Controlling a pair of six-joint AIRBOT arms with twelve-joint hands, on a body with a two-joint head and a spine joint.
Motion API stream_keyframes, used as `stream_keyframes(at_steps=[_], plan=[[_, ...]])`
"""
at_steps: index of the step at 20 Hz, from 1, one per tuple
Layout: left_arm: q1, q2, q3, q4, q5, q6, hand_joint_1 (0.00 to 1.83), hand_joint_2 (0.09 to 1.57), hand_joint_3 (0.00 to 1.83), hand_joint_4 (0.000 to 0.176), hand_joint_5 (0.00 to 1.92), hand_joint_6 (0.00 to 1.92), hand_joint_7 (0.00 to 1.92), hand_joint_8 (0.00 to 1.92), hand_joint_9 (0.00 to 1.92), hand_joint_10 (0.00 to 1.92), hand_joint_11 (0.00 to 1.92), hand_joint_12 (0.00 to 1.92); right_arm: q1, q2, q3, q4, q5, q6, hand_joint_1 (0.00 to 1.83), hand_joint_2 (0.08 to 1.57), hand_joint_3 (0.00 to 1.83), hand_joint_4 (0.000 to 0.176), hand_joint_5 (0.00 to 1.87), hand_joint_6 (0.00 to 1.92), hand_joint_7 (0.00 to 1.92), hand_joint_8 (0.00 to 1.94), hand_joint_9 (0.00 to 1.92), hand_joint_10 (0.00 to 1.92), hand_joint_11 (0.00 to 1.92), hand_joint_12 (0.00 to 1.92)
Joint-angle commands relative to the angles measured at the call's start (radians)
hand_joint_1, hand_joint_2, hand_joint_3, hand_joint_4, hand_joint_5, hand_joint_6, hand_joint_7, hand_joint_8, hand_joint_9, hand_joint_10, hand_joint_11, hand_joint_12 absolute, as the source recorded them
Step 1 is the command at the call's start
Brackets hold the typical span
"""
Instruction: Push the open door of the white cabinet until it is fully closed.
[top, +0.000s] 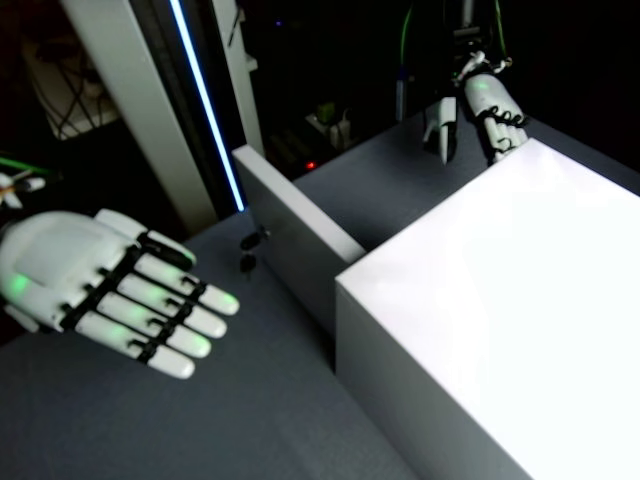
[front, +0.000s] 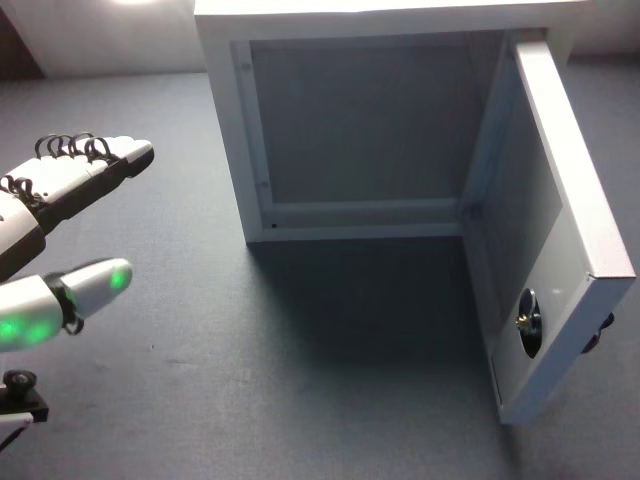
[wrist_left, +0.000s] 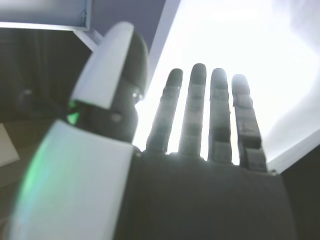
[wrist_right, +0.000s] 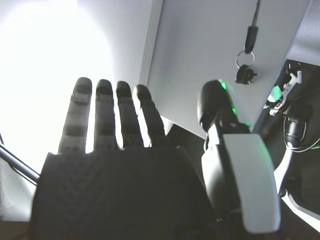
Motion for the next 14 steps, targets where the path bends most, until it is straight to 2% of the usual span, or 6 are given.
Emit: stream_keyframes(at_steps=[1, 2, 10, 11, 12, 14], plan=[[-0.008, -0.001, 0.003, -0.019, -0.122, -0.005, 0.19, 1.44, 0.02, 0.0, 0.01, 0.0, 0.0, 0.0, 0.0, 0.0, 0.0, 0.0, 0.006, 0.001, 0.003, 0.008, 0.109, 0.001, 0.19, 1.37, 0.02, 0.0, 0.0, 0.0, 0.0, 0.0, 0.0, 0.0, 0.0, 0.0], [-0.008, 0.0, 0.003, -0.02, -0.122, -0.005, 0.26, 1.44, 0.01, 0.0, 0.01, 0.0, 0.0, 0.0, 0.0, 0.0, 0.0, 0.0, 0.006, 0.002, 0.003, 0.004, 0.107, 0.002, 0.19, 1.37, 0.02, 0.0, 0.0, 0.0, 0.0, 0.0, 0.0, 0.0, 0.0, 0.0], [-0.005, -0.001, 0.003, -0.029, -0.125, -0.007, 0.27, 1.44, 0.0, 0.0, 0.0, 0.0, 0.0, 0.0, 0.0, 0.0, 0.0, 0.0, 0.011, 0.022, -0.005, -0.076, 0.099, 0.035, 0.16, 1.36, 0.0, 0.0, 0.07, 0.03, 0.01, 0.0, 0.0, 0.0, 0.02, 0.02], [-0.004, -0.001, 0.003, -0.032, -0.127, -0.007, 0.27, 1.44, 0.0, 0.0, 0.0, 0.0, 0.0, 0.0, 0.0, 0.0, 0.0, 0.0, 0.014, 0.026, -0.007, -0.093, 0.097, 0.041, 0.15, 1.36, 0.0, 0.0, 0.1, 0.01, 0.03, 0.0, 0.0, 0.0, 0.0, 0.15], [-0.003, -0.001, 0.003, -0.033, -0.128, -0.007, 0.27, 1.44, 0.0, 0.0, 0.01, 0.0, 0.0, 0.0, 0.0, 0.0, 0.0, 0.0, 0.016, 0.028, -0.008, -0.106, 0.096, 0.045, 0.15, 1.36, 0.0, 0.0, 0.13, 0.02, 0.08, 0.01, 0.05, 0.02, 0.0, 0.38], [-0.002, -0.001, 0.003, -0.036, -0.128, -0.007, 0.25, 1.46, 0.01, 0.0, 0.01, 0.0, 0.0, 0.0, 0.0, 0.0, 0.0, 0.0, 0.023, 0.031, -0.009, -0.134, 0.093, 0.055, 0.16, 1.37, 0.0, 0.0, 0.16, 0.03, 0.13, 0.01, 0.09, 0.05, 0.0, 0.63]])
